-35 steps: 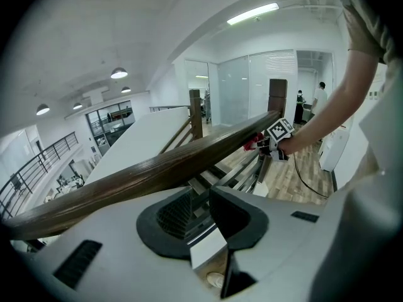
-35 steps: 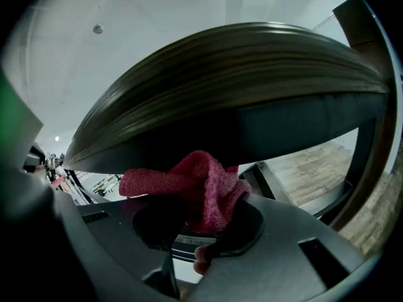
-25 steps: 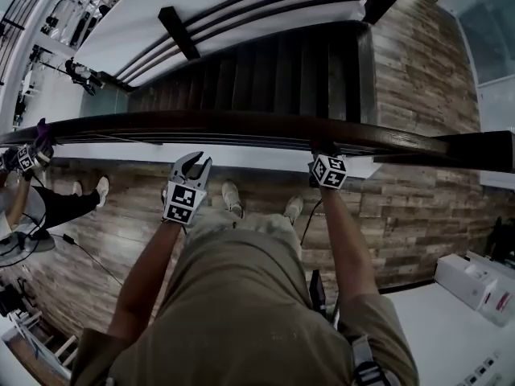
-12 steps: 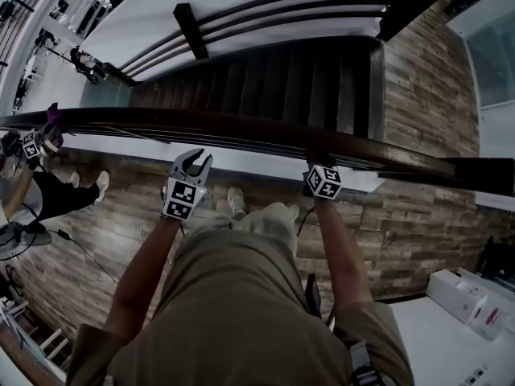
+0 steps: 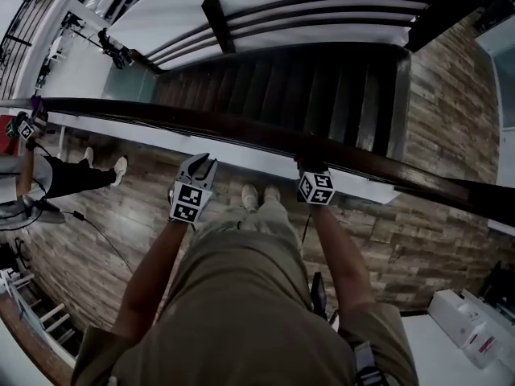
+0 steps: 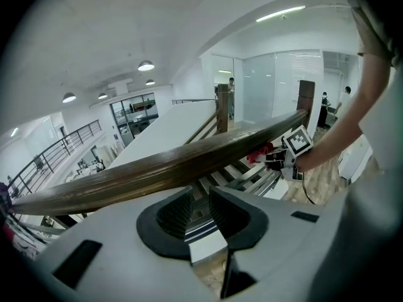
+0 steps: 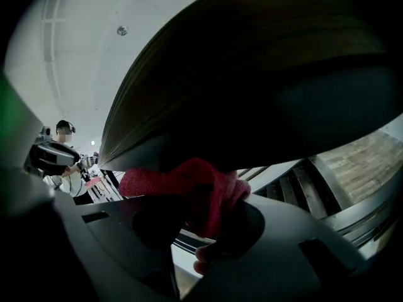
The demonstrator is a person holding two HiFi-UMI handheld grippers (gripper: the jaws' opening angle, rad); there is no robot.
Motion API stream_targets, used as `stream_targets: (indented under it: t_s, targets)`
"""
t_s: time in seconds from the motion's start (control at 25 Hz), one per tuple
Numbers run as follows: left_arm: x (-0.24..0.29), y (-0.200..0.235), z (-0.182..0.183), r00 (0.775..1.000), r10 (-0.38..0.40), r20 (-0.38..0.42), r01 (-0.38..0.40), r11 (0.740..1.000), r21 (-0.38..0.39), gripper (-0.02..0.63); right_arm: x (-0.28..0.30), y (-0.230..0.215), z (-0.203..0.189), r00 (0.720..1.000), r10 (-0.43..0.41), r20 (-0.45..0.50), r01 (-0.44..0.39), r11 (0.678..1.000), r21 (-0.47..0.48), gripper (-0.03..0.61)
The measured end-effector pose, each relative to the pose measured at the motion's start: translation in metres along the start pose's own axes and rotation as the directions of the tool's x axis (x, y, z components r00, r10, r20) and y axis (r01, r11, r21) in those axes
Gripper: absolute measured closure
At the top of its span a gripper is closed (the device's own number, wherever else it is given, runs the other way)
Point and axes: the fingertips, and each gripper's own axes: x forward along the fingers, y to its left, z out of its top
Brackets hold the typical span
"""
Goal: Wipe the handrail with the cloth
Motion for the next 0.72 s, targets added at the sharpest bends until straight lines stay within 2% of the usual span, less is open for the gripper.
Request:
stream_targets:
  t_s: [0.2,0.4,0.6,0.72]
  targets:
    - [-0.002,0.008,-0.008,0.999,0.029,-0.036,-0.029,1.000,-0.007,0.538,0.019,0.031,0.000,0.997,0.074,0.002,-0.074,0.997,-0.007,0.480]
    - [-0.005,0.034,-0.019,0.999,0.040,-0.037,-0.041,0.999,-0.019,0.538,0.046,0.074,-0.006,0.992,0.124,-0.013,-0.125,0.992,-0.028,0.480]
    - [-0.005,0.067,-0.036,0.999,0.011,-0.039,-0.011,1.000,0.005,0.538,0.073,0.121,-0.011,0.988,0.155,-0.019,-0.156,0.986,-0.065,0.480]
    - [-0.005,0.094,-0.051,0.999,-0.015,-0.048,0.017,0.999,0.028,0.538,0.091,0.150,-0.013,0.989,0.146,-0.022,-0.147,0.986,-0.080,0.480]
